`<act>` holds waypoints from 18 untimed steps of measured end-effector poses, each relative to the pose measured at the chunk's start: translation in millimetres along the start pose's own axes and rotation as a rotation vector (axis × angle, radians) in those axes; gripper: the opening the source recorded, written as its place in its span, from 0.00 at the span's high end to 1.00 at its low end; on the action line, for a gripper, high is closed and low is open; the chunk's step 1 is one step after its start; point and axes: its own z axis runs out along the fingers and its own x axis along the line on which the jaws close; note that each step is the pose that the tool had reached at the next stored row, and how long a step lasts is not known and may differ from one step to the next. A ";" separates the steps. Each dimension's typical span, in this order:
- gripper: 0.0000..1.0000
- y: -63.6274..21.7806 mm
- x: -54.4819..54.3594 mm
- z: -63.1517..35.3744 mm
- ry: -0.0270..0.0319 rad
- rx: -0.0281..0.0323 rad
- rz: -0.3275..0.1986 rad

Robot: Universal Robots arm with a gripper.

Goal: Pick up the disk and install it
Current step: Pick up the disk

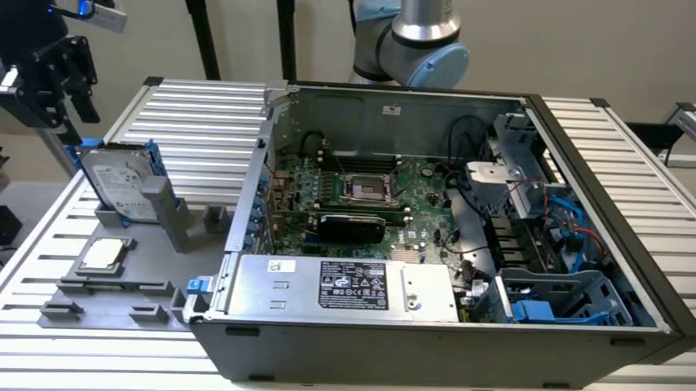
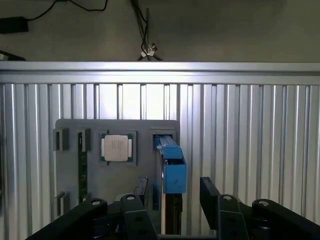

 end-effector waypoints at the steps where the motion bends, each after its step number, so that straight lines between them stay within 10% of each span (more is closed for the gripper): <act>1: 0.46 -0.1 0.1 1.9 0.0000 0.0001 0.000; 18: 0.46 -0.9 0.5 32.7 -0.0013 0.0001 0.012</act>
